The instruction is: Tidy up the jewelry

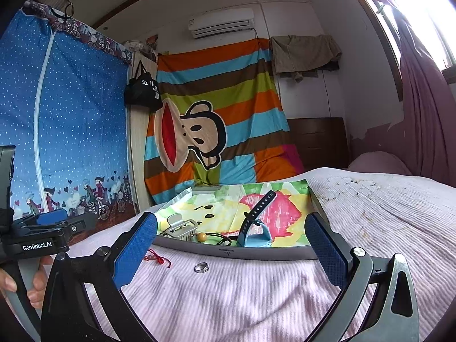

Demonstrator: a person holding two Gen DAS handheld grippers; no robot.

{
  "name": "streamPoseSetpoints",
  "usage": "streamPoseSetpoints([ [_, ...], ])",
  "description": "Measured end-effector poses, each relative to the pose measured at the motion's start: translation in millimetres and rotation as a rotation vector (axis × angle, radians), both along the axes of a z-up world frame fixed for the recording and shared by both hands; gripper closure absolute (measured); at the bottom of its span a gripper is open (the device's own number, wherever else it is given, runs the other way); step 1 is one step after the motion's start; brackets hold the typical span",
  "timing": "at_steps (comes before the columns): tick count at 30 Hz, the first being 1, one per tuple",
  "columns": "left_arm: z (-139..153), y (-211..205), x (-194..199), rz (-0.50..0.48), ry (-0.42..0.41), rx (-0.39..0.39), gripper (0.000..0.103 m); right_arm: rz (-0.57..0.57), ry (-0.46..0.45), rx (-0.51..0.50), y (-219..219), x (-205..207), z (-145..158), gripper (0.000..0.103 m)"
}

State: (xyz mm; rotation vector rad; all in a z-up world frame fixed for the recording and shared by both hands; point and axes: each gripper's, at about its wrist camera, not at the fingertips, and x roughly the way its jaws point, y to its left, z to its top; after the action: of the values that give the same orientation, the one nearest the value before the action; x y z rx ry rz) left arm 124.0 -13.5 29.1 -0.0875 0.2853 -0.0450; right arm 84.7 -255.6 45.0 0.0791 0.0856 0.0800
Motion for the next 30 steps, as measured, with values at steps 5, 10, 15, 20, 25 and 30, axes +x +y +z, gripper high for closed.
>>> streamPoseSetpoints([
  [5, -2.8, 1.1, -4.6, 0.008, 0.001, -0.001, 0.0, -0.002, -0.019, -0.026, 0.6, -4.9, 1.3, 0.001],
  [10, -4.6, 0.5, -6.5, 0.007, -0.001, 0.007, 0.0, 0.002, -0.013, -0.036, 2.5, -6.1, 1.0, 0.001],
  [15, -5.6, -0.2, -7.5, 0.009, -0.001, 0.008, 0.0, 0.006, -0.006, -0.029, 1.6, -4.3, -0.4, 0.001],
  [20, -6.7, 0.9, -10.6, 0.013, -0.002, -0.002, 0.0, 0.011, -0.001, -0.029, 0.3, -3.5, -3.3, 0.001],
  [25, -6.5, 2.5, -4.5, 0.003, 0.029, -0.007, 0.0, 0.018, 0.007, -0.035, 2.5, -0.8, -1.2, 0.001],
  [30, -7.0, 3.6, 12.9, -0.014, 0.087, -0.007, 0.0, 0.028, 0.053, -0.048, 4.3, 11.9, 0.3, 0.001],
])
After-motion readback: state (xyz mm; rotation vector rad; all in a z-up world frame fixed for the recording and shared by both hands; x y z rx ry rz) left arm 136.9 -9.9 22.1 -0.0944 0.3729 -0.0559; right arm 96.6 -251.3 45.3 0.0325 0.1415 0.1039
